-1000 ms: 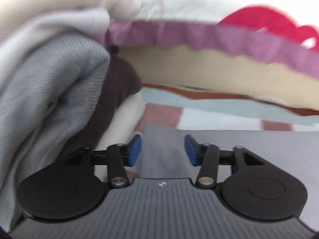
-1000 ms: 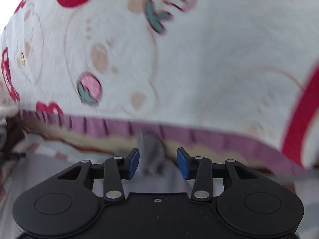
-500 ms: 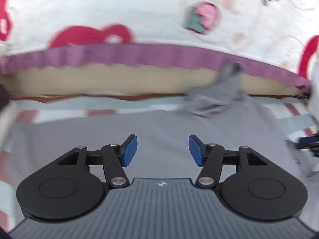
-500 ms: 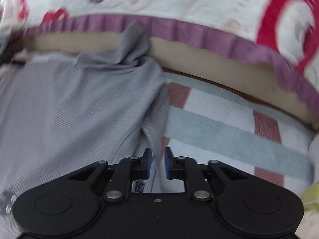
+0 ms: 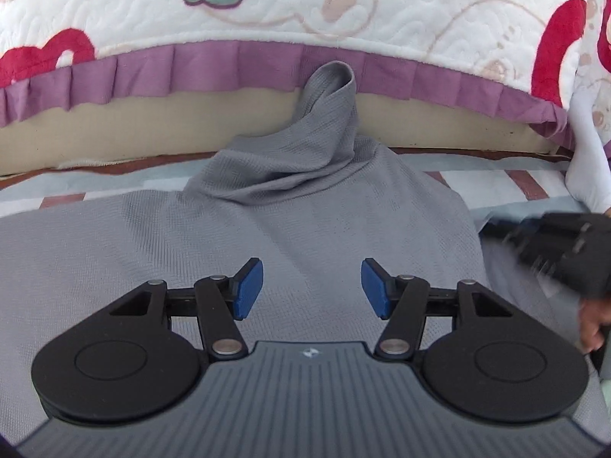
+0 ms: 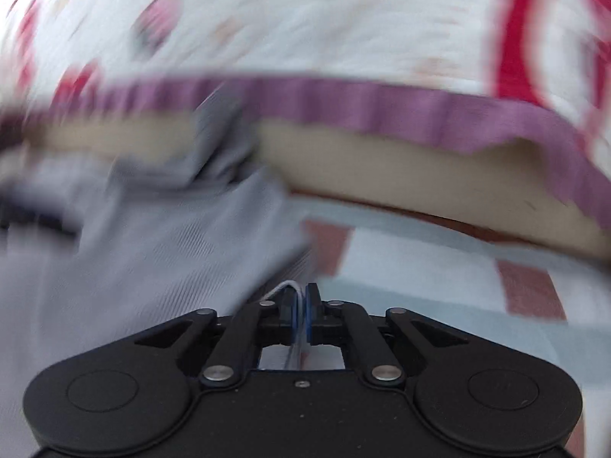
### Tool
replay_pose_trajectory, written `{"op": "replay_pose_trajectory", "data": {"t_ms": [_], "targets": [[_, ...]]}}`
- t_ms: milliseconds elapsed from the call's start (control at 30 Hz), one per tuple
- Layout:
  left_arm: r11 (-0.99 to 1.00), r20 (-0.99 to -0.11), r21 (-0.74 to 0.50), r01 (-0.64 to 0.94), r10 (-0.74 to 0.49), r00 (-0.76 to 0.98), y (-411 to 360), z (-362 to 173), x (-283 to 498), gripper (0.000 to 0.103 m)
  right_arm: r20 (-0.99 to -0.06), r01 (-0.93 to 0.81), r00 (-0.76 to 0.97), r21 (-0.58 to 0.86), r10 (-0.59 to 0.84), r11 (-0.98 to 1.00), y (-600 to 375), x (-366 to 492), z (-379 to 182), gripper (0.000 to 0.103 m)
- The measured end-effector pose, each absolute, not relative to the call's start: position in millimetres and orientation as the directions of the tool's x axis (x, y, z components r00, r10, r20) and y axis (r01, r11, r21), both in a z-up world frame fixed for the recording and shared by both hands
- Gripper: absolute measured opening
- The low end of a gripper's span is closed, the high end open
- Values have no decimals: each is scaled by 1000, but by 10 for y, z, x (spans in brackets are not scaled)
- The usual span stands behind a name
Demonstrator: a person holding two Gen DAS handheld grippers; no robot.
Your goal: Fold clothes
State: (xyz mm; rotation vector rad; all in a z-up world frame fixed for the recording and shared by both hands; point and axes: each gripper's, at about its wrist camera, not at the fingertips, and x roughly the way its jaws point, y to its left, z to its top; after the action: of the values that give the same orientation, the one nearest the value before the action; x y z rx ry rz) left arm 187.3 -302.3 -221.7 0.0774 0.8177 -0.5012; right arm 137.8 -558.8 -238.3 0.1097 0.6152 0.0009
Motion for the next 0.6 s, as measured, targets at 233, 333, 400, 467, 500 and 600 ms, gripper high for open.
{"op": "replay_pose_trajectory", "data": {"t_ms": [233,333,400,467,500,600], "targets": [[891,-753,-234,389,-419,507,-2691,-2371,1792,56,-608,338,792,359,-56,870,-6341,1160,-2323,7],[873,-741,-246,421,-449,499,-2551,-2327,1587,56,-639,401,769,453,-24,796,-6430,1028,-2337,13],[856,-737,-252,452,-472,483,-2453,-2281,1432,56,-642,399,763,553,69,731,-6420,829,-2234,18],[851,-748,-244,465,-470,467,-2350,-2258,1294,57,-667,383,730,578,147,720,-6278,604,-2075,46],[852,-758,-237,467,-463,460,-2296,-2252,1229,58,-670,359,721,579,177,732,-6196,478,-1995,52],[871,-785,-214,441,-423,454,-2105,-2260,1082,58,-729,343,650,534,215,772,-5986,158,-1845,63]]}}
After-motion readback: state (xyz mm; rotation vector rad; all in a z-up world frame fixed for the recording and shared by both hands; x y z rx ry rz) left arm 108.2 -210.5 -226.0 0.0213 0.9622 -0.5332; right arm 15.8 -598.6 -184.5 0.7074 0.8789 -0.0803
